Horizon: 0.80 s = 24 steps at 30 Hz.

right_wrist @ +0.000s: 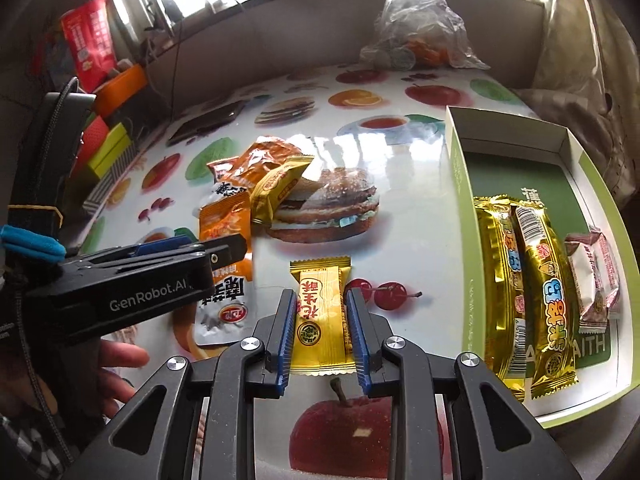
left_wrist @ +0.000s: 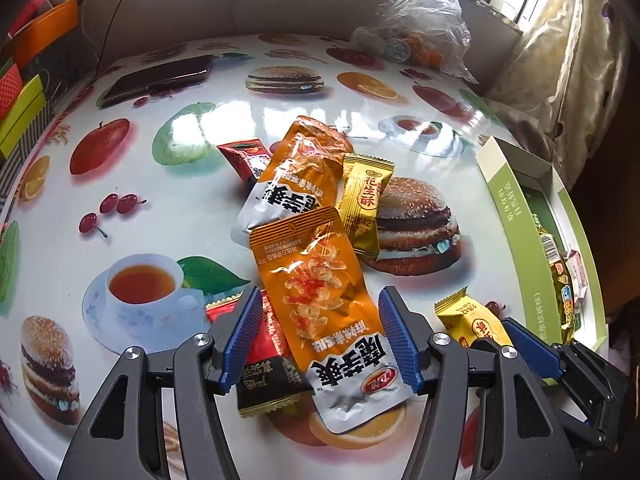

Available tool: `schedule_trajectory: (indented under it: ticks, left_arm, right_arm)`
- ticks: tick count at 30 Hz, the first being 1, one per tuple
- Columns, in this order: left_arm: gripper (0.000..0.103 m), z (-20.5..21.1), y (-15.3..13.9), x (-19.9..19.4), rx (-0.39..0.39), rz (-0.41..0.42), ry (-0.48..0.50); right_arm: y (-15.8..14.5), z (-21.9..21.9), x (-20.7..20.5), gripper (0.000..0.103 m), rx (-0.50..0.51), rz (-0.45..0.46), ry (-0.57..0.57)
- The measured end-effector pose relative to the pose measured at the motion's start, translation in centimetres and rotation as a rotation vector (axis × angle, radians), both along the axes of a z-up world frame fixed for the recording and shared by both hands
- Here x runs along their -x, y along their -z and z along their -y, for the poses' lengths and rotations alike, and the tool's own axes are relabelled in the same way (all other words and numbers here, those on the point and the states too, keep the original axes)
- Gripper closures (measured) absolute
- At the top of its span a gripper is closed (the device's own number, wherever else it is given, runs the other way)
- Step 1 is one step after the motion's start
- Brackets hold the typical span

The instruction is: Organize snacks

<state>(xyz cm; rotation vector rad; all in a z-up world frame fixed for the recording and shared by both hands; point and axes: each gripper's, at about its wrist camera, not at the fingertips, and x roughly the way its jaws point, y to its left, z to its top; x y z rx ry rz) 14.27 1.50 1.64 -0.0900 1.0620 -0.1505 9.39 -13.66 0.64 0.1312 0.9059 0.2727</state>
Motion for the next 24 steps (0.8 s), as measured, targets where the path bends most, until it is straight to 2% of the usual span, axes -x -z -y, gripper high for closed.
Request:
schedule_trajectory:
  ticks: [5, 11, 13, 17, 22, 23, 24]
  left_arm:
    - [0.042, 1.2, 0.4, -0.2, -0.096, -0.008, -0.005]
    - [0.042, 1.1, 0.6, 0.0, -0.117, 0.005, 0.003]
    - [0.045, 1.1, 0.5, 0.1, -0.123, 0.010, 0.004]
    - [0.058, 0.3, 0.3, 0.0, -0.103, 0.021, -0.013]
    - [0.064, -0.1, 0.1, 0.2, -0.090, 0.038, -0.016]
    - [0.079, -0.1, -0.1, 0.3, -0.083, 0.051, -0.017]
    - [0.099, -0.2, -0.3, 0.4, -0.102, 0.067, -0.022]
  right_arm:
    - [0.2, 0.5, 0.1, 0.079, -0.006, -0.002, 0.006]
    - [0.8, 0.3, 0.0, 0.079, 0.024, -0.009, -0.011]
    - [1.0, 0.1, -0.1, 0.079, 0.031, -0.011, -0.015]
    - [1.4, -0.2, -0.3, 0.079, 0.052, -0.022, -0.021]
    - [1.4, -0.5, -0.6, 0.079, 0.073, -0.021, -0.023]
    - [1.4, -0.5, -0.6, 0.079, 0.074, -0.020, -0.022]
    - [1.4, -0.6, -0.6, 0.079, 0.076, -0.019, -0.022]
